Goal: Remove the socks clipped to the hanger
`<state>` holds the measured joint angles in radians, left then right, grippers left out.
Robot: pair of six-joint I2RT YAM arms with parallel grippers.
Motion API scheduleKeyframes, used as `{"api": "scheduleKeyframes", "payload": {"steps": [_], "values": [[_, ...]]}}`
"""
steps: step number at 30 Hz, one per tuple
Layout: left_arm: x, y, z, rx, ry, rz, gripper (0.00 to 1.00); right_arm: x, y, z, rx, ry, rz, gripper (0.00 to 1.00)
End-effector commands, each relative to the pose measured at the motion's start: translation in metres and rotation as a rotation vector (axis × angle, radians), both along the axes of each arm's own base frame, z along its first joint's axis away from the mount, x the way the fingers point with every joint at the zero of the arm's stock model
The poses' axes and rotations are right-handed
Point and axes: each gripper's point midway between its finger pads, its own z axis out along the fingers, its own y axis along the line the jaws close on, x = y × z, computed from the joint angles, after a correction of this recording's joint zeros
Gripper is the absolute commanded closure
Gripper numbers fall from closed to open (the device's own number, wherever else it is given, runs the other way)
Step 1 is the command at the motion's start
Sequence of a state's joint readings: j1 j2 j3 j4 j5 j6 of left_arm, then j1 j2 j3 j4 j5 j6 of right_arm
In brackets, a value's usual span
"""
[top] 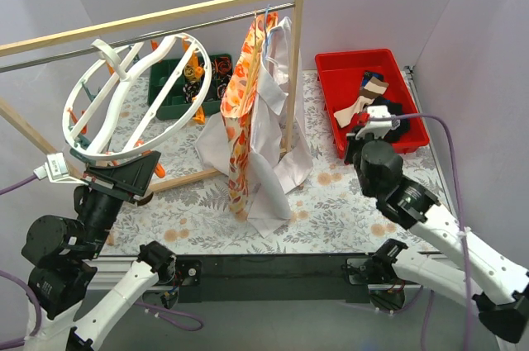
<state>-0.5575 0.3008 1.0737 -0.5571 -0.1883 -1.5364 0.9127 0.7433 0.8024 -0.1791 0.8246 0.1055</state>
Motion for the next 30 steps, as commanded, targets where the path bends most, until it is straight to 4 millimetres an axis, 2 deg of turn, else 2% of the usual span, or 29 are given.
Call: {"api": "scheduleKeyframes", "payload": {"steps": [1,2,3,4,6,7,8,9,10,11,12,13,14,15,16,17,18,19,20,24,25,27,28,30], "values": [[0.006,0.002,0.001,0.019,0.019,0.029,1.00,0.056,-0.021,0.002,0.162,0.043,-0.075,0.99],[0.007,0.002,0.003,0.018,0.016,0.031,1.00,0.066,-0.026,-0.002,0.192,0.064,-0.088,0.99],[0.006,0.002,0.004,0.020,0.015,0.029,1.00,0.073,-0.021,-0.005,0.266,0.100,-0.051,0.99],[0.006,0.002,0.004,0.024,0.015,0.028,1.00,0.092,-0.036,-0.018,0.283,0.145,-0.104,0.99],[0.007,0.001,0.006,0.025,0.017,0.028,1.00,0.111,-0.033,-0.013,0.333,0.161,-0.086,0.99],[0.007,0.000,0.006,0.024,0.019,0.024,1.00,0.129,-0.038,-0.027,0.350,0.196,-0.121,0.99],[0.008,0.000,0.006,0.023,0.022,0.022,1.00,0.141,-0.038,-0.019,0.365,0.187,-0.132,0.99],[0.008,-0.002,0.007,0.016,0.026,0.015,1.00,0.151,-0.037,-0.021,0.373,0.202,-0.126,0.98],[0.008,-0.004,0.006,0.017,0.028,0.004,1.00,0.168,-0.041,-0.045,0.355,0.268,-0.145,0.97],[0.008,-0.005,0.008,0.017,0.025,-0.002,1.00,0.177,-0.043,-0.048,0.356,0.290,-0.147,0.90],[0.007,-0.006,0.009,0.020,0.022,-0.006,1.00,0.189,-0.043,-0.038,0.364,0.281,-0.138,0.81],[0.007,-0.006,0.008,0.021,0.025,-0.007,1.00,0.201,-0.046,-0.055,0.349,0.321,-0.142,0.74],[0.007,-0.006,0.008,0.019,0.025,-0.008,1.00,0.204,-0.046,-0.061,0.320,0.352,-0.124,0.53],[0.006,-0.006,0.009,0.018,0.022,-0.009,1.00,0.212,-0.040,-0.048,0.317,0.349,-0.078,0.40],[0.005,-0.005,0.010,0.012,0.018,-0.009,1.00,0.213,-0.037,-0.059,0.304,0.395,-0.069,0.32],[0.004,-0.004,0.011,0.009,0.015,-0.006,1.00,0.210,-0.034,-0.063,0.295,0.423,-0.053,0.26],[0.003,-0.003,0.011,0.008,0.012,-0.004,1.00,0.208,-0.032,-0.062,0.299,0.429,-0.037,0.23],[0.002,-0.002,0.013,0.009,0.005,-0.001,1.00,0.201,-0.033,-0.064,0.302,0.432,-0.039,0.09],[0.001,0.000,0.013,0.009,0.002,0.004,1.00,0.197,-0.034,-0.064,0.302,0.431,-0.039,0.05],[0.001,0.000,0.014,0.007,0.001,0.007,1.00,0.167,-0.025,-0.056,0.304,0.424,0.018,0.04],[0.001,0.000,0.014,0.009,-0.001,0.005,1.00,0.152,-0.017,-0.049,0.298,0.409,0.045,0.04],[0.002,-0.002,0.017,0.009,-0.005,-0.003,1.00,0.138,-0.008,-0.040,0.300,0.392,0.078,0.04],[0.001,-0.002,0.019,0.007,-0.009,-0.007,1.00,0.124,0.008,-0.028,0.286,0.364,0.124,0.04],[0.000,-0.003,0.022,0.001,-0.017,-0.012,1.00,0.112,0.016,-0.018,0.241,0.329,0.115,0.04]]}}
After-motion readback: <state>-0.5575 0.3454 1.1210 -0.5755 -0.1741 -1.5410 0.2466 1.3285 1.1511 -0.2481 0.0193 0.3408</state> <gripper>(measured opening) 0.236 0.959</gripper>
